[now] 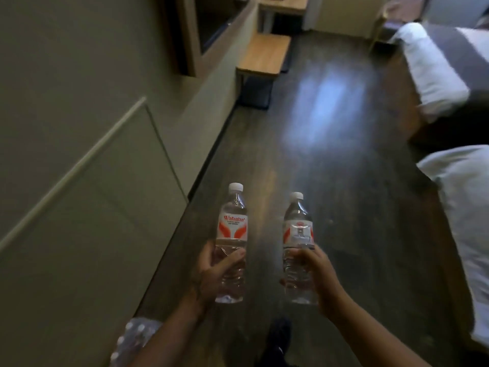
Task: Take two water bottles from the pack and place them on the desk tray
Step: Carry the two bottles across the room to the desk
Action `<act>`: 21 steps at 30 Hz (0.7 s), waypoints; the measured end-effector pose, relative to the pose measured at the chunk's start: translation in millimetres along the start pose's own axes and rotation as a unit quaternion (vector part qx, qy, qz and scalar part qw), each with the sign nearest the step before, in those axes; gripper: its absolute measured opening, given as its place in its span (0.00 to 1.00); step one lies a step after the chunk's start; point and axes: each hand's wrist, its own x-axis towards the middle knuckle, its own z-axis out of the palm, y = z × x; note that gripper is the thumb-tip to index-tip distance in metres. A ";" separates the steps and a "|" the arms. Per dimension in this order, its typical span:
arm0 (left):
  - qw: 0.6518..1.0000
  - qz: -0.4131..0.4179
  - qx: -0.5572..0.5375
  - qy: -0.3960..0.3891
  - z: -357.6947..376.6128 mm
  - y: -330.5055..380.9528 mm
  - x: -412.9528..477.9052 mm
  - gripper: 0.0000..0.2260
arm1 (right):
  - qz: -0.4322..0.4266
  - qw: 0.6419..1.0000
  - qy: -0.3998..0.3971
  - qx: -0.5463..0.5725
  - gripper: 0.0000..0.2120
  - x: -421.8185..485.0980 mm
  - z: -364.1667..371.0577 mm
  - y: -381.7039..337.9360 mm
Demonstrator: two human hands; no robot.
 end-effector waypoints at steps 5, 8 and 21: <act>0.996 -0.004 0.037 -0.079 77.2 18.3 66.0 0.23 | -0.010 0.997 0.063 0.042 0.25 42.6 -68.0 -23.1; 0.995 -0.017 0.044 -0.086 121.5 30.9 110.8 0.24 | -0.010 0.996 0.073 0.043 0.27 81.8 -104.2 -44.0; 0.996 -0.015 0.040 -0.079 258.7 143.7 330.0 0.27 | -0.008 0.995 0.073 0.068 0.29 294.2 -189.7 -186.4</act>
